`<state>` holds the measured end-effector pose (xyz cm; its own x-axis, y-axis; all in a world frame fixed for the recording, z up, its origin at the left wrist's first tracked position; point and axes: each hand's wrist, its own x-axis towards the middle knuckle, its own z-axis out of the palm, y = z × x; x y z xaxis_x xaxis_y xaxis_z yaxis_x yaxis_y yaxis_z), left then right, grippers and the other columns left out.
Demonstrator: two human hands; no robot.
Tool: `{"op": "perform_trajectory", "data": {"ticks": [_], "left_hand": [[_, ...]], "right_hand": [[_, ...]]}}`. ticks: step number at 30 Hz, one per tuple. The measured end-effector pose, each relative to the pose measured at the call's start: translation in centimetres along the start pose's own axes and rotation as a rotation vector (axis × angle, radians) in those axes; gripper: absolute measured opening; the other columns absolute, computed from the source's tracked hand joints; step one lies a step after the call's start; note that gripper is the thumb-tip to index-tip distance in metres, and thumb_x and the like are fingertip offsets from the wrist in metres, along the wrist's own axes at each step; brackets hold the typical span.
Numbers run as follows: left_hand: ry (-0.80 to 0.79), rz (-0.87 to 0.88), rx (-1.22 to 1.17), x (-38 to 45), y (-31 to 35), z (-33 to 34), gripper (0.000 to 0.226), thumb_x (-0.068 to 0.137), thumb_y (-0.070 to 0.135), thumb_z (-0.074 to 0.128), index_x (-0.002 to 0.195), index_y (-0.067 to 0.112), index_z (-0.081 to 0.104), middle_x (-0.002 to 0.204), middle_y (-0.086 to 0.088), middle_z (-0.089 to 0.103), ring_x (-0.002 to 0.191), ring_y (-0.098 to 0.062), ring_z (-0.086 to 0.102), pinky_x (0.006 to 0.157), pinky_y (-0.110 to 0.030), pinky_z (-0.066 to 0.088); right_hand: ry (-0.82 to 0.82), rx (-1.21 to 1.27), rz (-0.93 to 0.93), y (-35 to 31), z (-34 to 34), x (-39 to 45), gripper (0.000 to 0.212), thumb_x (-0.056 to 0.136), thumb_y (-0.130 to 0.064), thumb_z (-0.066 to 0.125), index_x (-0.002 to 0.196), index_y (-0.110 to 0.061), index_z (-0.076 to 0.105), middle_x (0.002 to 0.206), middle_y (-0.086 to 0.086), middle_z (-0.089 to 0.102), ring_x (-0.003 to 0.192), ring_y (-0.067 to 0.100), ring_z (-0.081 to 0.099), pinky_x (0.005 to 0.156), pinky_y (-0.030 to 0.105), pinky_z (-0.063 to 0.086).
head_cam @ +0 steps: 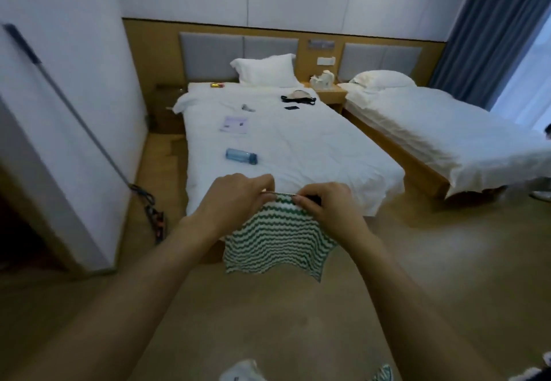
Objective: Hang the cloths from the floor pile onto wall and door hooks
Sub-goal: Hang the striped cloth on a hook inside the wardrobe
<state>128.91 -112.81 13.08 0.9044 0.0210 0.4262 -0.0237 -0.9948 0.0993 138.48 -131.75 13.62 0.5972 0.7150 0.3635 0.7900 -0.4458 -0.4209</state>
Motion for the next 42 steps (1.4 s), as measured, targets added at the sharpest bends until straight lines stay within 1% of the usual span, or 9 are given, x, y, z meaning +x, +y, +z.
{"op": "perform_trajectory", "data": {"ticks": [5,9,16,18,24,29,34,38,42], "left_hand": [[0.031,-0.105,0.075,-5.9,-6.7,-4.7,0.029,0.098,0.042,0.047,0.092,0.020,0.063,0.075,-0.004,0.066,0.068,-0.023,0.061,0.057,-0.035,0.045],[0.083,-0.222,0.191,-11.5,-13.3,-8.7,0.028,0.099,0.043,0.042,0.093,0.025,0.063,0.080,0.001,0.068,0.072,-0.021,0.063,0.059,-0.034,0.048],[0.158,-0.377,0.323,-21.8,-25.1,-16.6,0.025,0.096,0.044,0.047,0.087,0.028,0.063,0.073,0.005,0.066,0.066,-0.018,0.062,0.048,-0.026,0.030],[0.180,-0.412,0.373,-24.4,-27.8,-18.8,0.023,0.096,0.043,0.049,0.085,0.028,0.063,0.071,0.006,0.065,0.065,-0.018,0.062,0.047,-0.024,0.023],[0.180,-0.573,0.430,-30.9,-35.4,-23.9,0.029,0.097,0.048,0.042,0.092,0.030,0.063,0.082,0.008,0.067,0.077,-0.018,0.064,0.059,-0.032,0.045],[0.204,-0.675,0.448,-34.5,-41.3,-26.8,0.027,0.096,0.050,0.043,0.092,0.032,0.064,0.080,0.013,0.065,0.074,-0.010,0.061,0.061,-0.032,0.049],[0.253,-0.735,0.514,-36.1,-47.8,-29.6,0.025,0.095,0.047,0.049,0.087,0.031,0.066,0.074,0.013,0.063,0.068,-0.007,0.057,0.053,-0.027,0.038],[0.263,-0.793,0.589,-35.7,-54.0,-32.1,0.024,0.096,0.046,0.048,0.086,0.032,0.065,0.073,0.013,0.062,0.068,-0.008,0.056,0.055,-0.028,0.039],[0.292,-0.807,0.608,-33.8,-60.2,-34.9,0.022,0.096,0.045,0.049,0.089,0.033,0.066,0.075,0.015,0.063,0.068,-0.005,0.056,0.055,-0.027,0.036]], "right_hand": [[-0.056,0.069,-0.118,-7.8,4.7,3.8,0.017,0.091,-0.027,0.063,0.088,-0.017,0.076,0.079,-0.005,0.073,0.067,0.004,0.060,0.069,0.020,0.048],[-0.069,0.100,-0.216,-15.9,9.2,7.2,0.017,0.091,-0.026,0.063,0.087,-0.016,0.076,0.078,-0.003,0.073,0.064,0.004,0.056,0.063,0.014,0.039],[-0.083,0.176,-0.360,-31.0,17.5,12.3,0.023,0.092,-0.026,0.060,0.081,-0.012,0.074,0.071,0.002,0.069,0.064,0.016,0.060,0.066,0.036,0.050],[-0.079,0.216,-0.401,-34.9,19.7,13.5,0.023,0.092,-0.026,0.060,0.079,-0.013,0.074,0.067,-0.002,0.067,0.060,0.013,0.057,0.061,0.033,0.048],[-0.113,0.271,-0.507,-45.1,25.4,17.0,0.019,0.093,-0.026,0.059,0.088,-0.018,0.075,0.076,-0.007,0.070,0.062,0.000,0.057,0.060,0.013,0.042],[-0.156,0.289,-0.551,-52.0,29.6,20.8,0.024,0.094,-0.028,0.056,0.086,-0.016,0.075,0.076,-0.003,0.070,0.066,0.009,0.061,0.067,0.025,0.050],[-0.171,0.375,-0.608,-57.8,34.1,26.1,0.021,0.094,-0.027,0.057,0.087,-0.019,0.075,0.069,-0.008,0.064,0.061,0.001,0.054,0.054,0.009,0.034],[-0.147,0.414,-0.679,-62.1,37.7,32.2,0.023,0.093,-0.027,0.057,0.079,-0.017,0.073,0.070,-0.005,0.067,0.061,0.006,0.056,0.053,0.020,0.039],[-0.117,0.490,-0.725,-65.8,40.2,39.2,0.022,0.092,-0.028,0.059,0.075,-0.022,0.071,0.067,-0.009,0.066,0.060,0.004,0.057,0.052,0.017,0.040]]}}
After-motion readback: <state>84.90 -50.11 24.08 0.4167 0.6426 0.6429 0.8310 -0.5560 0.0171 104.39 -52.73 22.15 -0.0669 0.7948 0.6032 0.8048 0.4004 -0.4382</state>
